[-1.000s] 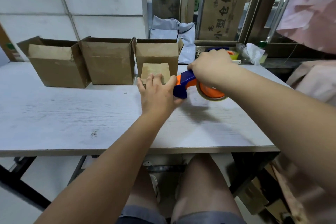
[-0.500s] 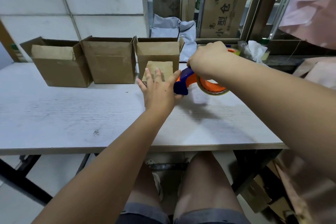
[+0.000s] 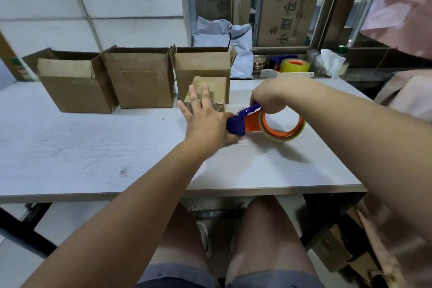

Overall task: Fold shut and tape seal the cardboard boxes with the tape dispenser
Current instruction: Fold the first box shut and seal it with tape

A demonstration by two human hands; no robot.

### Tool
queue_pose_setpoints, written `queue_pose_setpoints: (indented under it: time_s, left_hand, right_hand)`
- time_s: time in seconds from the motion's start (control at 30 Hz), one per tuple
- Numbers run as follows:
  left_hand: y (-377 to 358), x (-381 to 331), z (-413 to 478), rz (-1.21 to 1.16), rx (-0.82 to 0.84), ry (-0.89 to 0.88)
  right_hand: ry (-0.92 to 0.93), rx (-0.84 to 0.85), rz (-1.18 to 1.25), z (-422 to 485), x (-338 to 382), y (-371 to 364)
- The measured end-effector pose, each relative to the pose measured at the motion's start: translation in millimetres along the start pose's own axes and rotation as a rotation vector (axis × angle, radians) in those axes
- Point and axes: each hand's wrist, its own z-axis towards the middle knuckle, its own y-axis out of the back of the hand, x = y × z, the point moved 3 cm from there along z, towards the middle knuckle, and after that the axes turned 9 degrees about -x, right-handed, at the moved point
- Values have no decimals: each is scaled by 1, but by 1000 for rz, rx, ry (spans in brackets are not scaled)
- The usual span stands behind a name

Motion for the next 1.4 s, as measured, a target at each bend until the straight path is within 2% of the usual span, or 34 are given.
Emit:
queue_pose_setpoints:
  time_s: [0.2, 0.37, 0.67, 0.97, 1.4]
  left_hand:
    - [3, 1, 0, -30, 71, 12]
    - [10, 3, 3, -73, 169, -2]
    - [17, 10, 6, -21, 249, -209]
    - [23, 16, 12, 23, 295, -331]
    - [20, 13, 9, -16, 248, -258]
  right_hand:
    - [-4, 71, 89, 5, -9, -19]
    - [40, 53, 148, 6, -12, -25]
    - [120, 150, 220, 11, -6, -33]
    - [97, 171, 202, 10, -6, -30]
    - [-7, 133, 291, 8, -32, -49]
